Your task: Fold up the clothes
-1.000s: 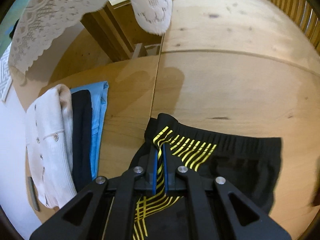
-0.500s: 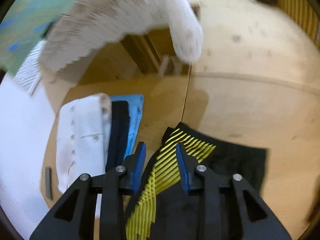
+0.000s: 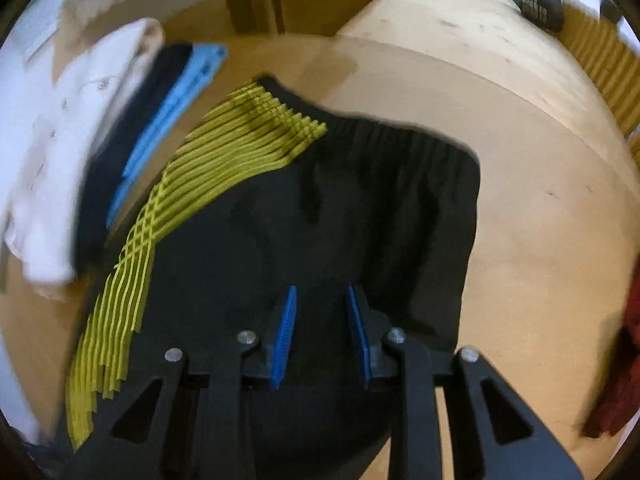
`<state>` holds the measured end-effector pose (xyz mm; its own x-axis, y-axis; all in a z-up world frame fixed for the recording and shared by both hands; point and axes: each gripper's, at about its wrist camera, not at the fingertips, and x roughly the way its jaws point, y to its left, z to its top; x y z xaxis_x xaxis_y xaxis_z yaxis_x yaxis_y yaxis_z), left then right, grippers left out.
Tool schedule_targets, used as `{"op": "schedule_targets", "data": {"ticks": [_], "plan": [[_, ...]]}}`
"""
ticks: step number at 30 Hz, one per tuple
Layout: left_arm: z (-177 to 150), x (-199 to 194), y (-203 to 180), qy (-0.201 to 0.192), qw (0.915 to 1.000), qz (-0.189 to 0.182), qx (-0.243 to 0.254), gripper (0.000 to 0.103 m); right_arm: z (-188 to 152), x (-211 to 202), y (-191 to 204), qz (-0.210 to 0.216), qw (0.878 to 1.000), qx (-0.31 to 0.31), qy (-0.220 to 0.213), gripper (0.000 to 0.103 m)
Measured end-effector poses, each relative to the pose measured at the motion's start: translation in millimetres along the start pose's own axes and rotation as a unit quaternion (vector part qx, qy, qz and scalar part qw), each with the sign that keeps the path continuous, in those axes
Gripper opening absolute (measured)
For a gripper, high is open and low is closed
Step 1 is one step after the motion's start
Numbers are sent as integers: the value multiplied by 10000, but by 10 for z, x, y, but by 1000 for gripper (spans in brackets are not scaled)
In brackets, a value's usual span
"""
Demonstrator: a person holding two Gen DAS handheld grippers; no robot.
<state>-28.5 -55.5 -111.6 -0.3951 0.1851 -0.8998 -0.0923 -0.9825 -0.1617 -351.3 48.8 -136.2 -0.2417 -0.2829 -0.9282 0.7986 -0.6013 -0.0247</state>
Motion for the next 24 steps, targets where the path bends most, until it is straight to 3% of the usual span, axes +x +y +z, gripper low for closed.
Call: {"op": "schedule_targets", "data": {"ticks": [3,6,10,16,22,24], "plan": [[55,-43,24,-9,9999,154,-56,4,30,-112,96,-185,9996,-203,-76,26],[234,-145,-30,-236,9996,150,24,3,26,-297,171,215,9993,-218,-227,26],[554,-25,-338,-403,9983,-177,388,4,-24,-279,309,444,9981,-430,-9,26],[803,481,-655,-90,9957,-636,674,5,133,-152,426,195,9977,-608,236,26],[798,758,-764,143,9936,-707,864,4,576,-265,672,436,9968,-669,-83,26],[813,785,-787,117,9929,-712,946,5,712,-153,841,369,9956,-864,48,26]]}}
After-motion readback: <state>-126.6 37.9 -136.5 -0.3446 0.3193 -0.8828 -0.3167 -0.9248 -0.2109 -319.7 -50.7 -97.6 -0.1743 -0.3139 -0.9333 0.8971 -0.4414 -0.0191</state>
